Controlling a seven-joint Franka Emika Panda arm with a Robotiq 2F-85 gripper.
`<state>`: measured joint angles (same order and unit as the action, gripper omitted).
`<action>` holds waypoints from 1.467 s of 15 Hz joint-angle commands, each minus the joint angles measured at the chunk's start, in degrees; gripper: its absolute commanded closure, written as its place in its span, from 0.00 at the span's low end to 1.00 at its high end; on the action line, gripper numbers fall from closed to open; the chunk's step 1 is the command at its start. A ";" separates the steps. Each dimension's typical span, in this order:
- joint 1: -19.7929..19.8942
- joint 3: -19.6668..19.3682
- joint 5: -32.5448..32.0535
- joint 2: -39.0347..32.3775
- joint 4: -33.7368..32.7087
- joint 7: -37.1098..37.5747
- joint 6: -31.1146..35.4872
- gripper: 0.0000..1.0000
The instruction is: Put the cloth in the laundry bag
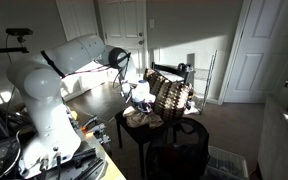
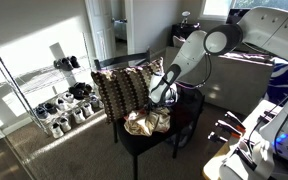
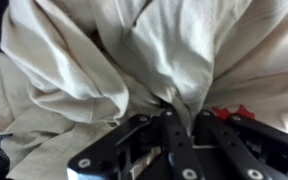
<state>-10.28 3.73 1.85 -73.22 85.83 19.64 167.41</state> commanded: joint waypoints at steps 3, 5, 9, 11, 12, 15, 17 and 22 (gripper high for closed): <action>3.57 3.52 2.12 7.07 8.27 -5.79 1.72 0.97; 6.22 6.29 1.87 11.01 13.42 -8.82 3.10 0.97; 9.16 9.37 0.95 18.77 23.04 -13.69 7.05 0.97; 10.06 9.70 1.00 23.48 28.17 -14.55 9.63 0.97; 10.29 9.64 1.14 25.82 30.83 -14.43 11.53 0.97; 13.81 12.28 0.63 32.43 38.77 -15.45 16.79 0.97; 16.93 14.40 0.17 36.52 43.54 -15.87 19.67 0.97; 17.28 11.89 2.75 45.80 57.19 -10.80 32.82 0.97</action>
<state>8.43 18.39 1.85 -35.04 132.28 6.07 192.16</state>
